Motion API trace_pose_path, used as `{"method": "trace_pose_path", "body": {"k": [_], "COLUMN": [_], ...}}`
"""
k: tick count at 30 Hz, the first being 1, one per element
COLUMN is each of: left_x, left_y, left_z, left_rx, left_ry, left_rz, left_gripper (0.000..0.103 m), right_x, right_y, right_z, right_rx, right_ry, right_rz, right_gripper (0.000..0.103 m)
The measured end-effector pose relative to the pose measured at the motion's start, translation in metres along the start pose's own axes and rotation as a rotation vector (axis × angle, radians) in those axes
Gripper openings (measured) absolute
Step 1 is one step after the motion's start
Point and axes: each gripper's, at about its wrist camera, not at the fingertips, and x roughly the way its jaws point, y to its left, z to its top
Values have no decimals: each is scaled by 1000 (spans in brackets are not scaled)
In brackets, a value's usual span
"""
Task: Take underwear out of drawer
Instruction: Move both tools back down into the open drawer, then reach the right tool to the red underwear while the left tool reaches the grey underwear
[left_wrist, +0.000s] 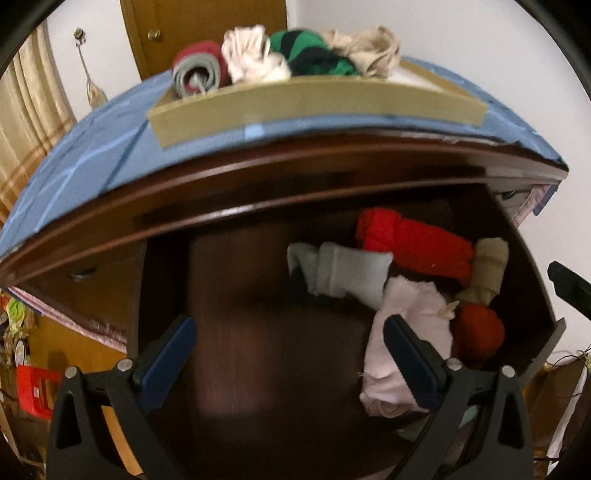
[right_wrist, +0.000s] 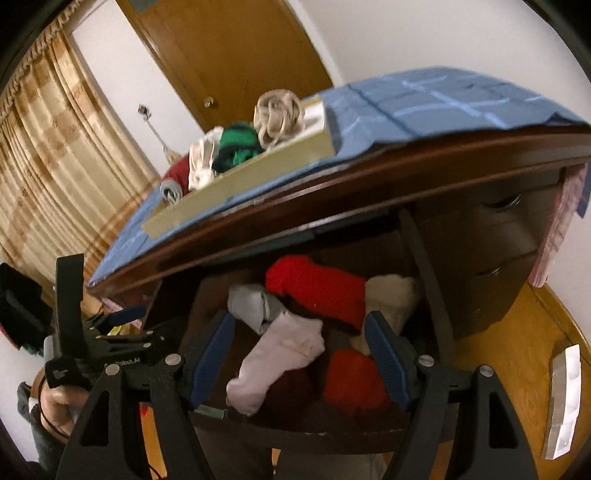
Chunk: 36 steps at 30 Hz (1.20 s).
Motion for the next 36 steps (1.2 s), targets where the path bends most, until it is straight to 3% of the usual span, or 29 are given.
{"method": "trace_pose_path", "body": {"k": [4, 8, 13, 19, 21, 27, 33, 36], "left_x": [11, 21, 35, 48, 53, 67, 90, 105], "left_y": [4, 1, -8, -8, -10, -22, -26, -17], "left_z": [4, 11, 15, 21, 24, 33, 34, 30], "left_rx": [-29, -34, -18, -161, -195, -252, -299, -368], "left_ry": [34, 70, 98, 120, 131, 127, 195, 269], "left_rz": [3, -15, -5, -71, -90, -48, -30, -44], "left_gripper": [102, 102, 102, 97, 96, 96, 91, 91], "right_x": [17, 41, 65, 89, 95, 99, 100, 97], "right_y": [7, 19, 21, 21, 24, 24, 18, 15], "right_z": [9, 17, 28, 35, 37, 40, 43, 43], "right_rx": [-72, -210, -277, -339, -373, -398, -411, -425], "right_ry": [74, 149, 228, 313, 331, 364, 370, 373], "right_rz": [17, -34, -49, -59, -66, -52, -52, -46], "right_gripper": [75, 75, 75, 75, 75, 75, 75, 75]}}
